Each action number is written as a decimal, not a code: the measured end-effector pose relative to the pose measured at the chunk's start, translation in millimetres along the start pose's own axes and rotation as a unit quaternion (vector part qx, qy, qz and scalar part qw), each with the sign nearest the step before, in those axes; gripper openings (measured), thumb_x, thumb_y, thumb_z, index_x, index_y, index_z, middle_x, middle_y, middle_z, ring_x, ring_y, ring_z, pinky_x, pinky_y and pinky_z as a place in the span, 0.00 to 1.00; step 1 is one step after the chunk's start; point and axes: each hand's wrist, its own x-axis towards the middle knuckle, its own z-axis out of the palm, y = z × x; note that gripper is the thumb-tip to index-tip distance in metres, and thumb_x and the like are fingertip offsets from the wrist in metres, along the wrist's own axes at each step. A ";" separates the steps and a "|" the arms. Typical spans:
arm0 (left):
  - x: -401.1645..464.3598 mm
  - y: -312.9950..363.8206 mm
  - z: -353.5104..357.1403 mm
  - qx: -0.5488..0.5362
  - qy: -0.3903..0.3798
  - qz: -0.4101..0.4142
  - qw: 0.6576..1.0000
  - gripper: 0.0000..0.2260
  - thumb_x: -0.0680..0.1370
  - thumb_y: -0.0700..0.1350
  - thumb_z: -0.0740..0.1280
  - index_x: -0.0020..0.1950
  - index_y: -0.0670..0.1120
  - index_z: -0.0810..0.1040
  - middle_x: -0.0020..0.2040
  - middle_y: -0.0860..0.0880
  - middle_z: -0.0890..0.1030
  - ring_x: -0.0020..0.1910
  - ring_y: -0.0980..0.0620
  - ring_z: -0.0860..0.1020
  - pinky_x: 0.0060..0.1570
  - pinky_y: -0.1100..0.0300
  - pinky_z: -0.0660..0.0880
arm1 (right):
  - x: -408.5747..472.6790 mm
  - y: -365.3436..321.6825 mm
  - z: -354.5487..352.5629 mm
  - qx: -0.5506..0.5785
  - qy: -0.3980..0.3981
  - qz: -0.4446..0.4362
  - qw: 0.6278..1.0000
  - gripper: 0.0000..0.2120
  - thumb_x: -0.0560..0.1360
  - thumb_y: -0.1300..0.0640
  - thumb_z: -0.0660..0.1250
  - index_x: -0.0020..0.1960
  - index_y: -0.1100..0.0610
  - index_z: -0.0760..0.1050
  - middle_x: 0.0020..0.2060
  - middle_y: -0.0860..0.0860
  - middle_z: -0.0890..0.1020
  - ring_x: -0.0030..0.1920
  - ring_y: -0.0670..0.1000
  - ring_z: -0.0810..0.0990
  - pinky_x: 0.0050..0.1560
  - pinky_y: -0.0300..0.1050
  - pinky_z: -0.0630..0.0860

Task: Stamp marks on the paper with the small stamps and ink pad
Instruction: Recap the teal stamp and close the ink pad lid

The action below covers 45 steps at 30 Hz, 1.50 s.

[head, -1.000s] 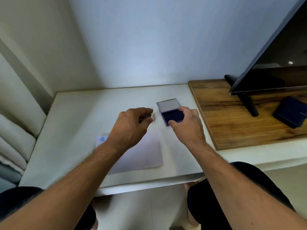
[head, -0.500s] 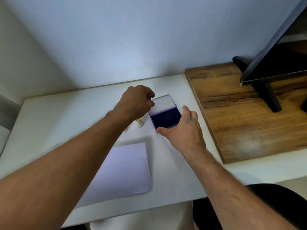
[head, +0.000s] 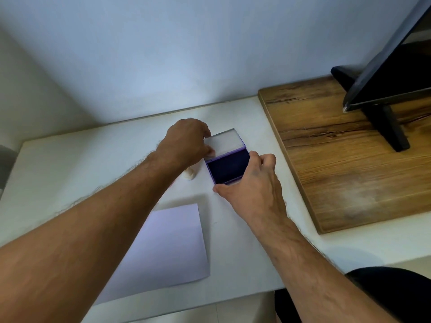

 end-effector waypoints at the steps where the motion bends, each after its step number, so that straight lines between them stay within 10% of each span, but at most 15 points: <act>1: 1.1 0.9 -0.9 -0.005 -0.003 -0.004 1.000 0.23 0.68 0.50 0.78 0.62 0.47 0.80 0.58 0.48 0.82 0.58 0.48 0.79 0.57 0.53 0.76 | 0.1 -0.2 0.5 -0.001 0.002 0.000 1.000 0.47 0.62 0.42 0.79 0.72 0.56 0.60 0.66 0.53 0.65 0.62 0.55 0.74 0.51 0.43 0.79; 10: 8.9 3.2 -7.0 -0.068 -0.010 -0.021 0.997 0.19 0.73 0.45 0.74 0.62 0.43 0.78 0.60 0.45 0.80 0.61 0.46 0.75 0.52 0.59 0.68 | 2.9 -0.4 4.2 -0.003 0.010 0.005 1.000 0.47 0.62 0.42 0.79 0.72 0.56 0.60 0.66 0.53 0.65 0.62 0.55 0.73 0.51 0.45 0.80; 22: -36.1 19.7 -17.8 -0.056 0.030 0.036 0.997 0.09 0.74 0.43 0.70 0.46 0.52 0.72 0.45 0.50 0.80 0.40 0.51 0.76 0.31 0.61 0.68 | 0.8 -4.5 -7.1 0.042 0.010 0.028 0.999 0.52 0.64 0.52 0.80 0.77 0.55 0.51 0.69 0.56 0.66 0.66 0.57 0.72 0.60 0.48 0.75; 35: -63.6 34.2 9.5 0.104 -0.027 0.133 0.985 0.21 0.72 0.51 0.74 0.63 0.49 0.74 0.56 0.48 0.78 0.52 0.48 0.76 0.48 0.55 0.75 | 15.5 5.9 -25.7 0.133 0.060 0.075 0.986 0.26 0.74 0.64 0.60 0.72 0.52 0.68 0.66 0.50 0.76 0.64 0.52 0.74 0.54 0.41 0.70; 45: -57.0 36.5 28.0 0.100 0.034 0.141 0.984 0.20 0.77 0.58 0.65 0.63 0.47 0.75 0.57 0.47 0.80 0.54 0.48 0.78 0.51 0.55 0.77 | 14.1 5.6 -14.8 0.058 0.051 0.033 0.996 0.23 0.72 0.55 0.69 0.67 0.50 0.74 0.58 0.52 0.79 0.59 0.55 0.75 0.53 0.50 0.78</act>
